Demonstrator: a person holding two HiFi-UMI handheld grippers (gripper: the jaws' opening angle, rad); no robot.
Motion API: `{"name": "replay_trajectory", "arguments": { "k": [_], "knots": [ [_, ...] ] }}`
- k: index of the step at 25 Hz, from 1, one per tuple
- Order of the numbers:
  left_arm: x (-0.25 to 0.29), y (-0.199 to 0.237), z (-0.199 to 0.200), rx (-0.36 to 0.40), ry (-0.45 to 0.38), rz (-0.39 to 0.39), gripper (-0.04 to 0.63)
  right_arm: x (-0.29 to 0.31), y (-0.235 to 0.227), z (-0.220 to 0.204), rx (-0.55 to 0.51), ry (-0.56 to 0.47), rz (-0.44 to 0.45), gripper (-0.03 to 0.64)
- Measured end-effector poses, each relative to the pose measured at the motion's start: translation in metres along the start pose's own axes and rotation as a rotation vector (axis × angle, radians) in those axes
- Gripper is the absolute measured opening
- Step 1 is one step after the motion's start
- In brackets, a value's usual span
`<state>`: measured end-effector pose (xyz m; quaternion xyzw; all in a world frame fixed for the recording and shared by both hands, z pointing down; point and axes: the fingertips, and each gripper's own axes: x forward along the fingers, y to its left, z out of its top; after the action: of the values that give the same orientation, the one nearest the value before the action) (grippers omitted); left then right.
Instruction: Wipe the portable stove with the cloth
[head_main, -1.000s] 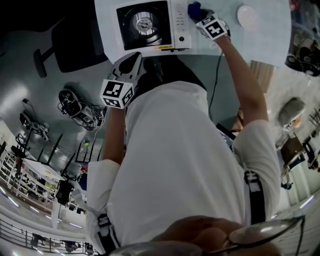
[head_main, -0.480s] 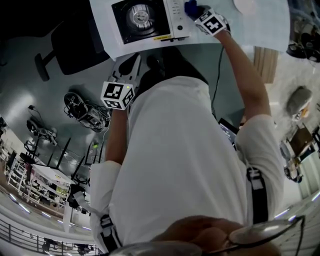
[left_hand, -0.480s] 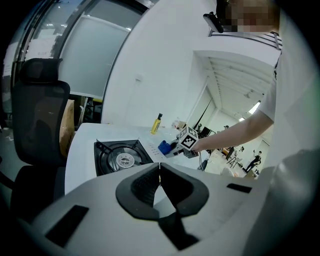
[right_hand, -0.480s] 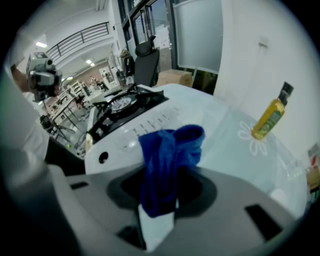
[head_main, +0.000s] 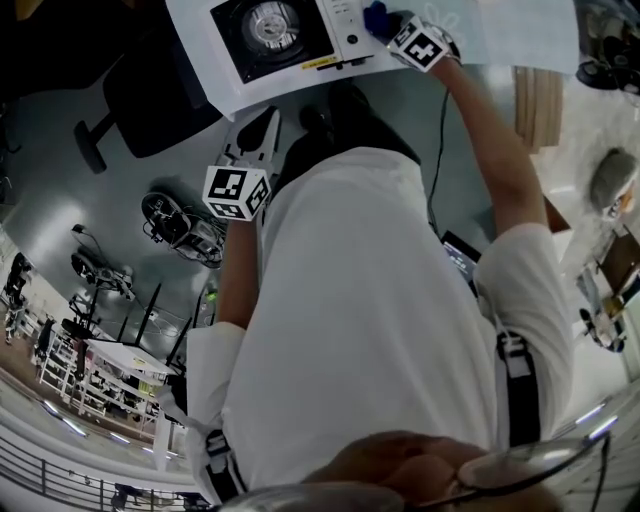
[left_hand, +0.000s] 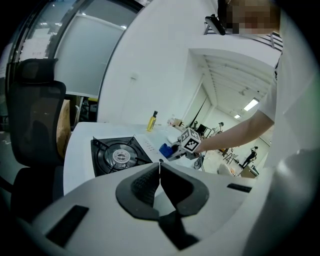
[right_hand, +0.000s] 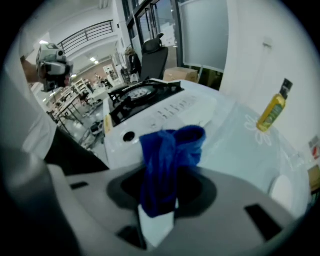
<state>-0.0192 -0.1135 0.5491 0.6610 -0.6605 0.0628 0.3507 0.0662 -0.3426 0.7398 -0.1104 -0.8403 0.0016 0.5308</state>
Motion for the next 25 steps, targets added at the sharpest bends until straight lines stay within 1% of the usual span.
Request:
{"name": "replay_trajectory", "arguments": {
  "k": [6, 12, 15, 21, 25],
  "knots": [
    [-0.007, -0.007, -0.007, 0.026, 0.007, -0.018, 0.037, -0.005, 0.016, -0.010, -0.016, 0.009, -0.006, 0.144],
    [-0.013, -0.013, -0.021, 0.035, 0.015, -0.028, 0.037, -0.003, 0.028, -0.022, -0.012, 0.010, -0.016, 0.143],
    [-0.017, -0.015, -0.028, 0.038, 0.021, -0.034, 0.037, -0.003, 0.035, -0.030, 0.011, 0.008, -0.022, 0.143],
    [-0.028, -0.017, -0.032, 0.044, 0.012, -0.047, 0.037, -0.010, 0.045, -0.034, 0.036, 0.011, -0.048, 0.143],
    [-0.037, -0.016, -0.033, 0.046, -0.011, -0.047, 0.037, -0.013, 0.048, -0.037, 0.043, 0.026, -0.070, 0.143]
  ]
}}
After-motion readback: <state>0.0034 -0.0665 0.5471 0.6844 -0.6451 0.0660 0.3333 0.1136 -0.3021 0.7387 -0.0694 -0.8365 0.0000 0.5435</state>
